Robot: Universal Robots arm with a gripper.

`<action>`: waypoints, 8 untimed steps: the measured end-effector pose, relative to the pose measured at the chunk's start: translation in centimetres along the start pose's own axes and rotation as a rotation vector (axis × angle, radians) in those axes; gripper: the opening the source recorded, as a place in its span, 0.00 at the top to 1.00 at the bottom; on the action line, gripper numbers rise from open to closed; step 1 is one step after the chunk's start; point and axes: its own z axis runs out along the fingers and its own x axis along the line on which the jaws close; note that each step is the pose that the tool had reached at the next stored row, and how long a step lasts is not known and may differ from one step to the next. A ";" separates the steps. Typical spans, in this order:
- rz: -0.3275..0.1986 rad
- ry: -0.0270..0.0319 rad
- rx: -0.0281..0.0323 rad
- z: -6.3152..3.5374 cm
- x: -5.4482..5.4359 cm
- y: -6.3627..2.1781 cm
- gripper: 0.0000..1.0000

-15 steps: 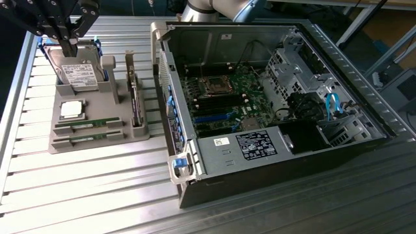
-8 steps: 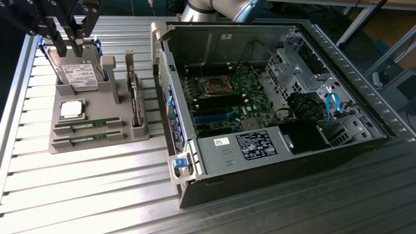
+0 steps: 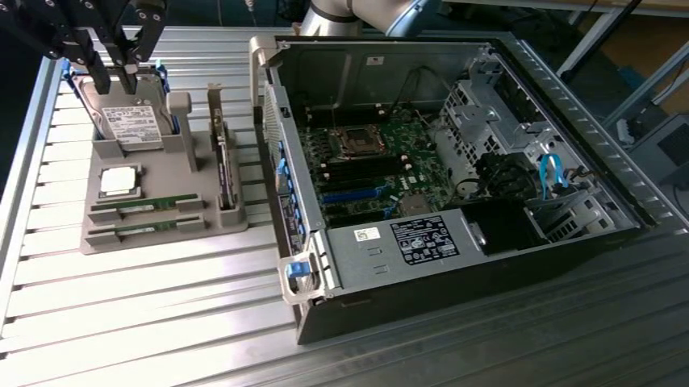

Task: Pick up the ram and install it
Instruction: 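Pick up the ram and move it above insertion slot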

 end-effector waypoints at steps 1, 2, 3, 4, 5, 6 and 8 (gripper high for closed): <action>0.000 0.0000 0.0000 0.00 0.0 0.00 0.70; 0.000 0.0000 0.0000 0.00 0.0 0.00 0.70; 0.000 0.0000 0.0001 0.00 0.0 0.00 0.70; -0.001 0.0001 0.0000 0.00 0.0 0.00 0.70; -0.003 0.0001 0.0000 0.00 0.0 0.00 0.70; -0.011 0.0006 -0.0002 0.00 0.0 0.00 0.70; -0.042 0.0019 -0.0010 0.00 0.0 0.00 0.70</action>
